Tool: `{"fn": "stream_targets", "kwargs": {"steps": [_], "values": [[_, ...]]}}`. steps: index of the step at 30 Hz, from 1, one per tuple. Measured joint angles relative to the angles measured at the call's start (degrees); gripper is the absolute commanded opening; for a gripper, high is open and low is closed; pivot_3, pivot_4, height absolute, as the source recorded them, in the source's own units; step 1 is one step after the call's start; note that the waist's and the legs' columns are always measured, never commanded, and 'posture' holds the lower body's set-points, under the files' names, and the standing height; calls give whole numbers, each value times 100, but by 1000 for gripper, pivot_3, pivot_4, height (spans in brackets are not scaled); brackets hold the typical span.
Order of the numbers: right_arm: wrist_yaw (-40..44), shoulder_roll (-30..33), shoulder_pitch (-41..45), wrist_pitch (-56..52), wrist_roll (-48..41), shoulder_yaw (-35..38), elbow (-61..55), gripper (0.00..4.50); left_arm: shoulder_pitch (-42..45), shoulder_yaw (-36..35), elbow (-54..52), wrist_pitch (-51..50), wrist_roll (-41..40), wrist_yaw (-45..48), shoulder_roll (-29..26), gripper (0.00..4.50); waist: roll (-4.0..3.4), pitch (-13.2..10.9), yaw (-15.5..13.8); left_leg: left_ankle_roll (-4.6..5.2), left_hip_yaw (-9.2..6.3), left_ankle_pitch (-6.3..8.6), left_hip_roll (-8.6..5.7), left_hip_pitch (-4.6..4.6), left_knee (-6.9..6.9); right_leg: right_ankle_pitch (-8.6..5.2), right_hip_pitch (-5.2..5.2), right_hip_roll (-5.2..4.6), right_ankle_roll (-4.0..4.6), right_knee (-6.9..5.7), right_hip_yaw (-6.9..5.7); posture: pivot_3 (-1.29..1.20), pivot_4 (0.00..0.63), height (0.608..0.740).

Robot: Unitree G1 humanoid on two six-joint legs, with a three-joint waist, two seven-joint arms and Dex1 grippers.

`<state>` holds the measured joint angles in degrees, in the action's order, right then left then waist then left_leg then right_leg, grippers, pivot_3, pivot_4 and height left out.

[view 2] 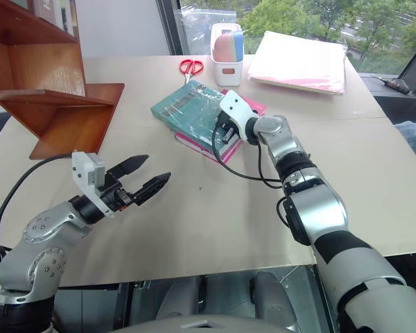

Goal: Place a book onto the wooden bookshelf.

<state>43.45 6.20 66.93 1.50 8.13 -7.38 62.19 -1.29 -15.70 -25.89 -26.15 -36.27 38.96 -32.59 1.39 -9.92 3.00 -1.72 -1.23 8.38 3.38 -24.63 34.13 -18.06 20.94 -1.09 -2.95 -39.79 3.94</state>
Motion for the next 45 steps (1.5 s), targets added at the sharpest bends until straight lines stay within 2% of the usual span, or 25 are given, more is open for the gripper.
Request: {"fn": "stream_targets", "kwargs": {"steps": [6, 10, 14, 20, 33, 40, 45], "values": [[-419, -90, 22, -185, -464, 464, 35, 24, 64, -2, 4, -67, -4, 0, -40, 4500, -5, -12, 55, 0, -1, 0, 0, -16, 0, 1, 13, -1, -1, 0, 0, 0, 150, 740], [-819, -28, 382, -396, -663, 790, 322, 24, 57, -8, 4, -91, -4, -18, -39, 4500, -12, -31, 44, 0, 3, 0, -1, -48, -1, 2, 46, -2, -1, -2, 4, 0, 150, 740], [-1740, 205, 1084, -509, -544, 841, 853, 24, 60, -8, 4, -96, 0, -61, -38, 4500, -13, -34, 43, 0, -3, -1, -1, -98, -1, 2, 90, -1, -1, 1, -3, 0, 150, 740], [-2544, 29, 1014, -443, -104, 606, 1343, 24, 119, -6, 4, -97, 5, -173, -31, 4500, -15, -35, 48, 0, 2, -1, -2, -111, -2, 2, 99, -3, -1, 10, -1, 0, 150, 740], [-2210, -69, 939, -215, 110, 542, 1325, 24, 8, -170, -58, -106, -5, -227, -48, 4500, -12, -32, 56, 0, -2, -1, -2, -102, 3, 2, 94, -2, -1, -2, -3, 0, 150, 740], [-2964, 4, 946, -281, -46, 906, 1417, 24, 32, -156, -59, -141, -5, -267, -47, 4500, -12, -32, 17, 0, -6, -1, -5, -105, 7, 2, 91, -4, -1, -1, -8, 0, 150, 740], [-2065, -255, 959, -96, -125, 898, 1422, 24, 136, -147, -59, -216, -5, -291, -48, 4500, -13, -33, 111, 0, -6, -1, -2, -101, 3, 2, 92, 2, -1, -2, -7, 0, 150, 740]]}}
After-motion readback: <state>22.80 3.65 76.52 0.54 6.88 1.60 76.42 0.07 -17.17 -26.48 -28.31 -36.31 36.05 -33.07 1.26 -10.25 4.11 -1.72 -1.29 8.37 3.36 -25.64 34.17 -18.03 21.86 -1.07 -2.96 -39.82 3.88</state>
